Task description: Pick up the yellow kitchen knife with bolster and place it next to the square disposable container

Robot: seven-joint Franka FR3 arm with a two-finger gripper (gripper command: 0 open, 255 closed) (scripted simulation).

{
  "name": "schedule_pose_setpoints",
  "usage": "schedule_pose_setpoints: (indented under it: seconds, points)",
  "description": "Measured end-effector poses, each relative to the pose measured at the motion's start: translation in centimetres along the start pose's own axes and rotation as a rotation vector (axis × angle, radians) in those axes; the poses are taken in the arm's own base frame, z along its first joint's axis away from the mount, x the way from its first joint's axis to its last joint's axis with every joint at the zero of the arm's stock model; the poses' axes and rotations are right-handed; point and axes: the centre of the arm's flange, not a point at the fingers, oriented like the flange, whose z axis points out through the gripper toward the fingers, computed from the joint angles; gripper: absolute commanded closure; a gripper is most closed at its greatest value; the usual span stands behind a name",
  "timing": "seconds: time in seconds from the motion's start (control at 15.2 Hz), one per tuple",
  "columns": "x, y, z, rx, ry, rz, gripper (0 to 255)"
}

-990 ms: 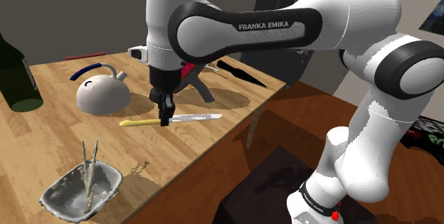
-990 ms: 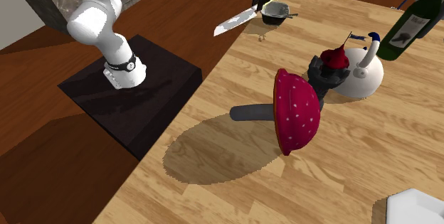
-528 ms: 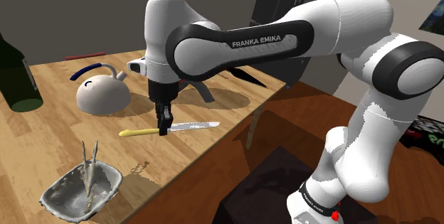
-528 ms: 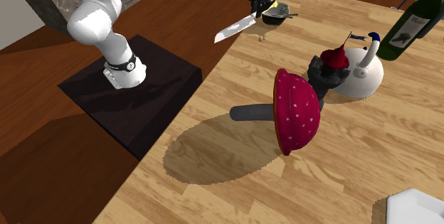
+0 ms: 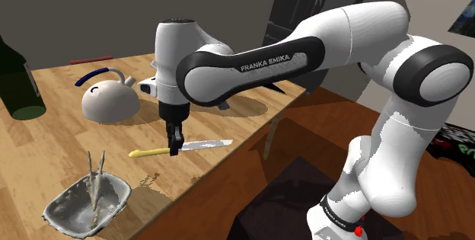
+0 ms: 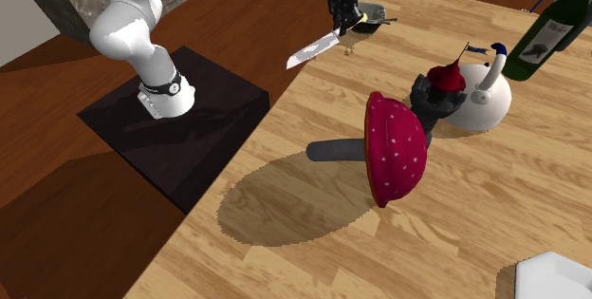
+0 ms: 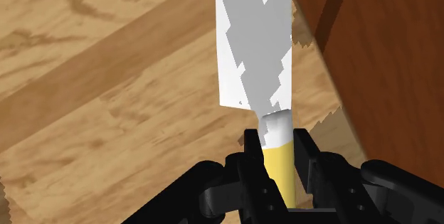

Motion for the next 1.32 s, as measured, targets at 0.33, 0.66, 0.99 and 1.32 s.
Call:
schedule_pose_setpoints:
  seconds: [0.33,0.66,0.99,1.32]
  points:
    - [-0.2,0.2,2.8,0.0,0.0,0.0,255]
    - [-0.1,0.5,5.4,0.0,0.0,0.0,255]
    - [-0.3,0.6,7.7,0.0,0.0,0.0,255]
    - [-0.3,0.7,7.8,0.0,0.0,0.0,255]
